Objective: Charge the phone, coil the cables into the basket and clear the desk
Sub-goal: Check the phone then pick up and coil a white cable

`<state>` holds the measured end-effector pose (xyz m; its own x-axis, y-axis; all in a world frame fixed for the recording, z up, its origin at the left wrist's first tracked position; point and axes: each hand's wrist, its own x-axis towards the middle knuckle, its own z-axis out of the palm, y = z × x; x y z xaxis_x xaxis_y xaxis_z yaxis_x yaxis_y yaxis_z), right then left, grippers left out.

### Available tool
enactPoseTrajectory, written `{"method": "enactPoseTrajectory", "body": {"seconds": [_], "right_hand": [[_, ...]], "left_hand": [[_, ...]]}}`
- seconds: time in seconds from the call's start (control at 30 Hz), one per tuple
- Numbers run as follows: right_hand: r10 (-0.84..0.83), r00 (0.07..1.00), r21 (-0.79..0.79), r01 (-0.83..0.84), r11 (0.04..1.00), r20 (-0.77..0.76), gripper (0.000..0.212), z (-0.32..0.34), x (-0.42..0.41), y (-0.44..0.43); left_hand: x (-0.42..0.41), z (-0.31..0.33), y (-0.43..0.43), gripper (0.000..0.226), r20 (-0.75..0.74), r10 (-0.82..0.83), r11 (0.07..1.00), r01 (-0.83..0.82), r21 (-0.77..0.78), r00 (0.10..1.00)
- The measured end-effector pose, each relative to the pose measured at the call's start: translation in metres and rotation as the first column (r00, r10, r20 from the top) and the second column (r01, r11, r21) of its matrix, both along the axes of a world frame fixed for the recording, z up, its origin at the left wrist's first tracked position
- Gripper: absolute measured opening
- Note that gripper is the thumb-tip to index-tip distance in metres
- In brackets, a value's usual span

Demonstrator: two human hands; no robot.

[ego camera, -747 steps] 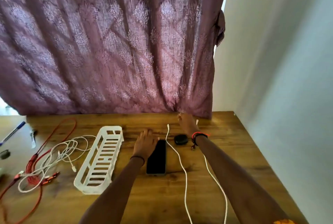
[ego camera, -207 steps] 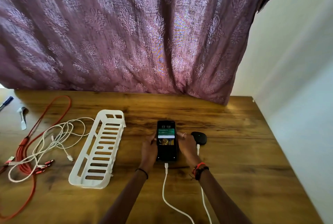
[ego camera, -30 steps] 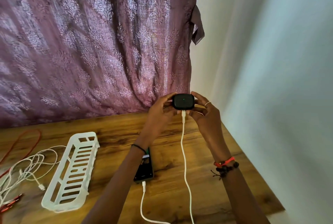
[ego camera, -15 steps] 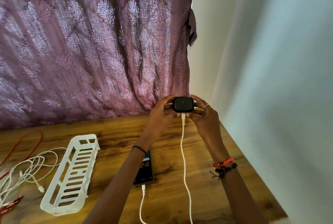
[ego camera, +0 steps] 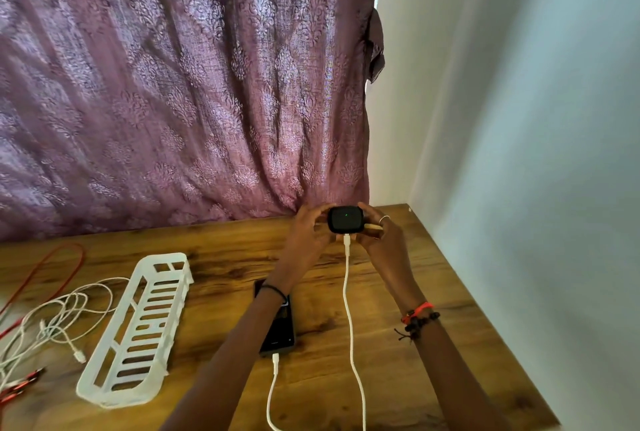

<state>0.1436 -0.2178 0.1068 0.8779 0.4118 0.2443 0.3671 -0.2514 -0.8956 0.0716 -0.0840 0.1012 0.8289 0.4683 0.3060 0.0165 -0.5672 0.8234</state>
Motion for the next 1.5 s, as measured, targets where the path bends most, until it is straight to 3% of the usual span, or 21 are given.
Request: {"method": "enactPoseTrajectory", "body": {"seconds": [0.37,0.57,0.73,1.03,1.5], "right_hand": [[0.015,0.985,-0.063,-0.026,0.998,-0.173,0.054,-0.049,0.001,0.015],[-0.037,0.987,-0.251,-0.004,0.968,-0.158,0.041,-0.073,0.003,0.023],[-0.016,0.983,-0.267,-0.033,0.963,-0.181,0.050,-0.091,0.001,0.027],[0.030,0.979,-0.383,-0.107,0.917,-0.200,0.048,-0.114,0.000,0.028],[0.078,0.973,-0.379,-0.159,0.912,-0.219,0.047,-0.131,0.003,0.026]], "left_hand": [[0.012,-0.062,0.016,0.057,-0.181,0.043,0.999,-0.039,0.023,0.982],[0.014,-0.089,0.019,0.057,-0.288,0.042,0.999,-0.043,0.000,0.957],[0.011,-0.108,0.019,0.055,-0.342,0.031,0.999,-0.044,-0.030,0.939],[0.005,-0.135,0.018,0.045,-0.480,0.094,0.957,0.053,0.284,0.872],[0.009,-0.154,0.019,0.045,-0.576,0.089,0.984,0.019,0.178,0.812]]}}
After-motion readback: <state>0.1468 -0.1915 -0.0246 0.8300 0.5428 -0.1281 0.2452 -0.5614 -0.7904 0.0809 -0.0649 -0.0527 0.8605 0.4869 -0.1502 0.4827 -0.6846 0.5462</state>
